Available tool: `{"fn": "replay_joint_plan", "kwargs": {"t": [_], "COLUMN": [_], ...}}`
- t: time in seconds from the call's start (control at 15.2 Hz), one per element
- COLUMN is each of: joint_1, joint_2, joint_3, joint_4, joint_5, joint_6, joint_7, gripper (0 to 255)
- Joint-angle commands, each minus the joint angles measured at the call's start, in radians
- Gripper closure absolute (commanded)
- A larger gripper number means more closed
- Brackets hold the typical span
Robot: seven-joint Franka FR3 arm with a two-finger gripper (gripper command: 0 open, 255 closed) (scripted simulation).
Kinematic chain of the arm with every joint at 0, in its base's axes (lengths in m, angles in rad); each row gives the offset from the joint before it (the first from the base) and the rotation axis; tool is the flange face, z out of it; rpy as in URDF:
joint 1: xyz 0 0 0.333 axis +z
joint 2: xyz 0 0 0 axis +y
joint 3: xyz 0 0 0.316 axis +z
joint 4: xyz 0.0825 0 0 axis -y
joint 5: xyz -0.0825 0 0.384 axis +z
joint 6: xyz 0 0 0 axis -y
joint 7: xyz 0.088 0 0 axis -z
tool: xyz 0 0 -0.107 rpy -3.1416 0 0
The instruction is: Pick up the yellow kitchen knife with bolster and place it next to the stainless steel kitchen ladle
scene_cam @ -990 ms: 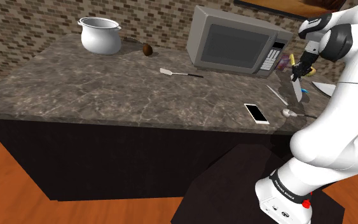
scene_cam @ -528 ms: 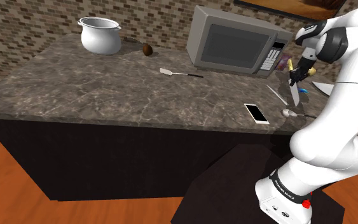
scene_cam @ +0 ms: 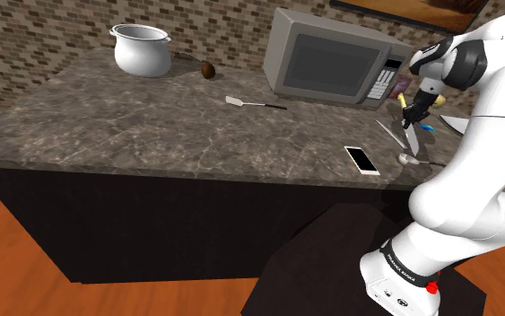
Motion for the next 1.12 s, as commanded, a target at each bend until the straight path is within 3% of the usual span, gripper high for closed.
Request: {"fn": "replay_joint_plan", "kwargs": {"t": [0.0,0.26,0.79,0.86,1.06], "joint_1": [-0.001,-0.004,-0.004,-0.004,-0.004], "joint_2": [0.012,0.034,0.034,0.035,0.035], "joint_3": [0.003,0.01,0.01,0.01,0.01], "joint_4": [-0.013,-0.042,-0.042,-0.042,-0.042], "joint_5": [0.005,0.017,0.017,0.017,0.017], "joint_6": [0.023,0.072,0.072,0.072,0.072], "joint_7": [-0.002,-0.008,-0.008,-0.008,-0.008], "gripper": [255,255,255,0,0]}}
